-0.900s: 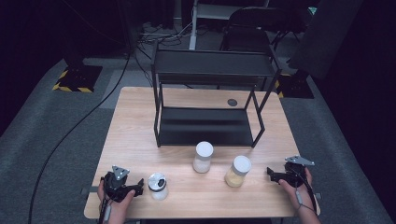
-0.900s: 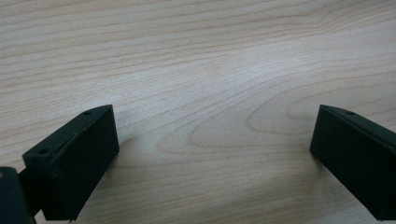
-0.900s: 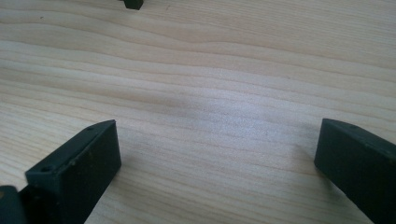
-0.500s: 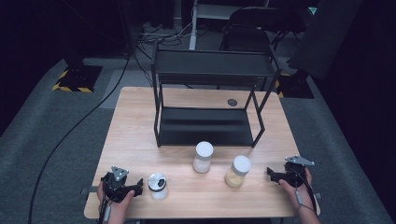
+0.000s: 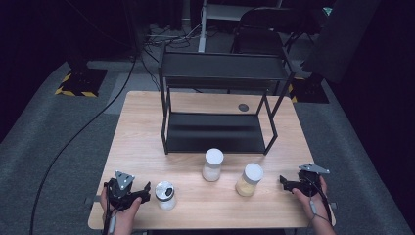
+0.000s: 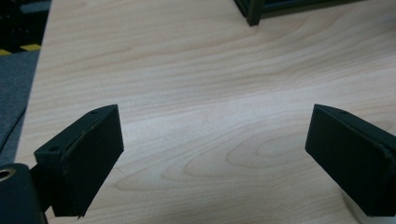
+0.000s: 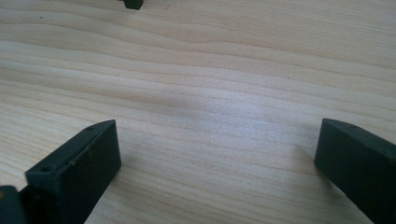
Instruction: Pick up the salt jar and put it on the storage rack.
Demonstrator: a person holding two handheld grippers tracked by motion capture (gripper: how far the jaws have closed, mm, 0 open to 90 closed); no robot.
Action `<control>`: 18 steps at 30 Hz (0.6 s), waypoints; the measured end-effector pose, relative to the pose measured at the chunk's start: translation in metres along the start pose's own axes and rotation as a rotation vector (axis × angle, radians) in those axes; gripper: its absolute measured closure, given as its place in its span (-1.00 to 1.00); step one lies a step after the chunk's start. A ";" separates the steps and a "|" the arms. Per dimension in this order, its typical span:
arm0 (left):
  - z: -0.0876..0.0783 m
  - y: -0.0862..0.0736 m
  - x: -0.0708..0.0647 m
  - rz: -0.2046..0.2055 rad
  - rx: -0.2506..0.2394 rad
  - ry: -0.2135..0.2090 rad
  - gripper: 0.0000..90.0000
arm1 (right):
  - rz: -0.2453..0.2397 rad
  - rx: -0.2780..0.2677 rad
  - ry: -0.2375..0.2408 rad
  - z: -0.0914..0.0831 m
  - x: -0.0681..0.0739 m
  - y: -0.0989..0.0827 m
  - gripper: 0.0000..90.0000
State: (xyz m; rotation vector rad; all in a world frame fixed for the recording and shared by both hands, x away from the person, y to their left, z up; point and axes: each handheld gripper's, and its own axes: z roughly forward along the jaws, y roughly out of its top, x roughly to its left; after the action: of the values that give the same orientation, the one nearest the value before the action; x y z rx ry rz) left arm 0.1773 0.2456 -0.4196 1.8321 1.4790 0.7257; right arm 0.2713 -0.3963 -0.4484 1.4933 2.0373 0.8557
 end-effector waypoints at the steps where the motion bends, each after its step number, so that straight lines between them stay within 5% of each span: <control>1: -0.003 0.001 -0.001 -0.002 -0.010 -0.002 -0.90 | 0.000 0.000 0.000 0.000 0.000 0.000 -1.00; 18: -0.043 0.016 -0.018 -0.017 -0.119 -0.042 -0.88 | 0.002 0.000 -0.002 0.000 0.001 0.000 -1.00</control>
State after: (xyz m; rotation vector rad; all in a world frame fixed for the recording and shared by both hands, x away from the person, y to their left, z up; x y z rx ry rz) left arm 0.1506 0.2327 -0.3800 1.7327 1.3930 0.7457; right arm 0.2711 -0.3958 -0.4484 1.4960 2.0341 0.8546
